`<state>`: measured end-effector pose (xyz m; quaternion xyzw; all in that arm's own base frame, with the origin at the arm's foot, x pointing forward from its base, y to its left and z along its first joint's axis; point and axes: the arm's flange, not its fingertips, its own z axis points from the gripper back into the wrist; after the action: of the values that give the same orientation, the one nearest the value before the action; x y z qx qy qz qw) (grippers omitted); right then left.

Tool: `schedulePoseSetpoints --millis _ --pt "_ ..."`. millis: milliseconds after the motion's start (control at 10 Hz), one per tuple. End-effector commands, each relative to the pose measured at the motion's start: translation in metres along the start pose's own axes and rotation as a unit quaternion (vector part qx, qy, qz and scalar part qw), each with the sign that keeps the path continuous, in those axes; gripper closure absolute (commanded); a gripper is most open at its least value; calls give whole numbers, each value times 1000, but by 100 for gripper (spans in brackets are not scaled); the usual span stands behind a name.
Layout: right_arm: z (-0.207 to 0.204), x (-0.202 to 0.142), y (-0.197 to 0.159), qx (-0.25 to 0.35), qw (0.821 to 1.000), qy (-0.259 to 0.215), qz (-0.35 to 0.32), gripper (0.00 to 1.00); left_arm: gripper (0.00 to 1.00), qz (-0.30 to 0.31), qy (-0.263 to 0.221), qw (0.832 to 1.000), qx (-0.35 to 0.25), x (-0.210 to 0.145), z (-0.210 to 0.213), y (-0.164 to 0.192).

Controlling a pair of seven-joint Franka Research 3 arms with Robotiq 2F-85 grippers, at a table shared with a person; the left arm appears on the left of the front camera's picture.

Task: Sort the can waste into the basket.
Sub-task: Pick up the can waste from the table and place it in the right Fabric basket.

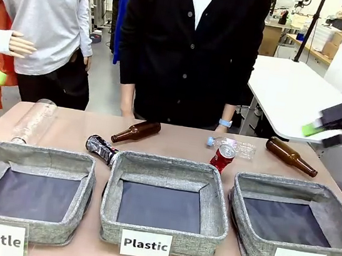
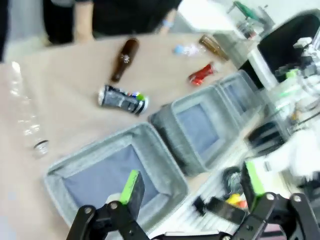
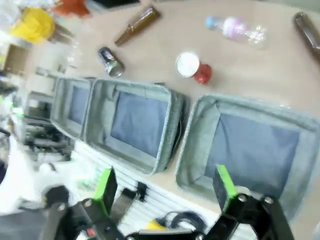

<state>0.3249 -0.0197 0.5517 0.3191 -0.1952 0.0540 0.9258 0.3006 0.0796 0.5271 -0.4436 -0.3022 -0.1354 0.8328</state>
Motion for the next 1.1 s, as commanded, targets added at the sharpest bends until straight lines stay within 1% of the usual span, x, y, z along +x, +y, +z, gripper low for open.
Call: schedulePoseSetpoints --millis 0,100,200,300,400,500,600,1000 --pt "34 3 -63 55 989 -57 -126 0 0 105 -68 991 -56 -30 31 47" --pt "45 0 -100 98 977 -69 -174 0 0 145 -96 981 -83 -38 46 76" --pt "50 -6 -125 123 966 -84 -211 0 0 184 -121 970 -106 -45 48 91" --pt "55 -10 -145 138 957 -101 -236 0 0 208 -137 962 -114 -49 39 100" --pt "55 -14 -157 149 948 -109 -258 0 0 223 -146 958 -110 -51 30 95" --pt "52 -14 -164 140 946 -119 -266 0 0 221 -149 960 -84 -46 10 90" --pt "59 -24 -158 126 951 -100 -263 0 0 223 -142 958 -108 -57 55 109" --pt "59 -24 -158 126 951 -100 -263 0 0 223 -142 958 -108 -57 55 109"
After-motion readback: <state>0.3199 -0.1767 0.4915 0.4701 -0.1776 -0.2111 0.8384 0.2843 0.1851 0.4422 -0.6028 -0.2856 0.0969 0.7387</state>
